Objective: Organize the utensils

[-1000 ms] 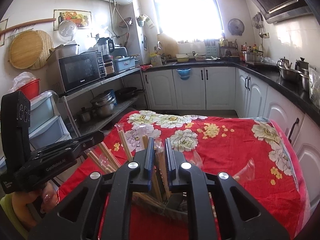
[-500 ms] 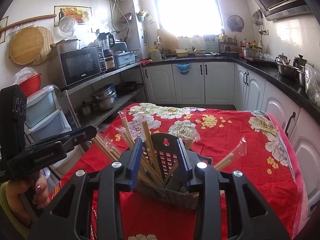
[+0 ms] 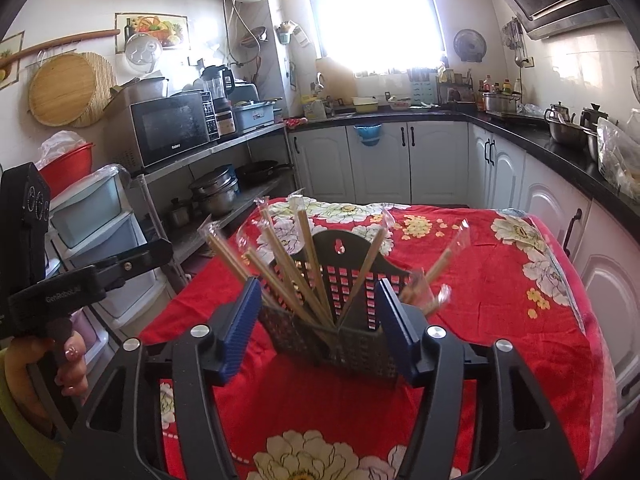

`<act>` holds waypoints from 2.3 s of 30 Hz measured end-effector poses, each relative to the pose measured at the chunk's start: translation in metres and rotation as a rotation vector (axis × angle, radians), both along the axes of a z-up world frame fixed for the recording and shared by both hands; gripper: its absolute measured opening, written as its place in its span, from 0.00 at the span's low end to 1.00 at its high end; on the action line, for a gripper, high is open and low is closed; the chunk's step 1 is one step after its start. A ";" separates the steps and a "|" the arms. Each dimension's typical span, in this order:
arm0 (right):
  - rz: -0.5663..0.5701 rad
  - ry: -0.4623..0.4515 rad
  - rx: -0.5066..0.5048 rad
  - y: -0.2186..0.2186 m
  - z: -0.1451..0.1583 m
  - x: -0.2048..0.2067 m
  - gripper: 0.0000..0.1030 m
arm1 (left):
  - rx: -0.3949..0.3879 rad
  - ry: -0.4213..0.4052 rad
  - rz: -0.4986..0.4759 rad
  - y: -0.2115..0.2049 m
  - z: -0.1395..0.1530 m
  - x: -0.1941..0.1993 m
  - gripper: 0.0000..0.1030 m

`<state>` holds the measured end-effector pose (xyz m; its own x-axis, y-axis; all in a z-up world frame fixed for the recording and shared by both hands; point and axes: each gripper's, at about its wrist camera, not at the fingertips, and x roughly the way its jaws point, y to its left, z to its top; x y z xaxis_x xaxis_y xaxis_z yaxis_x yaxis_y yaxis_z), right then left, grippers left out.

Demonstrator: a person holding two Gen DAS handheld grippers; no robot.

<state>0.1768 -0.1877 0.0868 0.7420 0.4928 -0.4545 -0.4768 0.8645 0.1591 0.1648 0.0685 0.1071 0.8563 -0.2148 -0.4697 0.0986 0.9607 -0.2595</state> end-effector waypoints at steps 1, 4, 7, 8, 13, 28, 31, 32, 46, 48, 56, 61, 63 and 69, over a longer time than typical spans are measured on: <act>0.000 0.000 -0.001 -0.001 -0.001 -0.003 0.60 | 0.002 0.000 -0.001 0.000 -0.001 -0.005 0.62; 0.002 0.005 -0.003 -0.002 -0.004 -0.012 0.65 | 0.004 0.004 0.000 0.000 -0.004 -0.016 0.70; 0.008 0.006 -0.011 -0.003 -0.007 -0.021 0.69 | 0.003 0.010 0.001 0.001 -0.008 -0.028 0.76; 0.009 0.005 -0.015 -0.003 -0.009 -0.025 0.70 | 0.004 0.010 0.001 0.002 -0.010 -0.032 0.77; 0.020 0.019 -0.021 -0.003 -0.021 -0.041 0.79 | -0.001 0.021 0.008 0.002 -0.023 -0.046 0.88; -0.022 0.012 0.011 -0.015 -0.064 -0.071 0.92 | -0.007 0.021 0.034 -0.002 -0.065 -0.073 0.90; -0.044 -0.016 0.017 -0.019 -0.069 -0.077 0.92 | -0.009 0.016 0.045 -0.003 -0.071 -0.077 0.90; -0.049 -0.025 0.017 -0.020 -0.071 -0.078 0.92 | -0.008 0.011 0.046 -0.003 -0.072 -0.077 0.90; -0.134 -0.129 -0.014 -0.023 -0.098 -0.086 0.94 | 0.056 -0.085 0.083 -0.019 -0.104 -0.081 0.90; -0.144 -0.141 -0.033 -0.021 -0.101 -0.087 0.94 | 0.061 -0.096 0.085 -0.020 -0.108 -0.081 0.90; -0.176 -0.150 -0.054 -0.018 -0.115 -0.086 0.94 | 0.079 -0.097 0.090 -0.021 -0.123 -0.077 0.90; -0.183 -0.152 -0.060 -0.015 -0.116 -0.087 0.94 | 0.096 -0.114 0.092 -0.024 -0.123 -0.079 0.90; -0.186 -0.149 -0.057 -0.015 -0.117 -0.087 0.94 | 0.110 -0.120 0.092 -0.027 -0.123 -0.080 0.90; -0.193 -0.143 -0.051 -0.017 -0.117 -0.086 0.94 | 0.113 -0.121 0.093 -0.027 -0.123 -0.081 0.90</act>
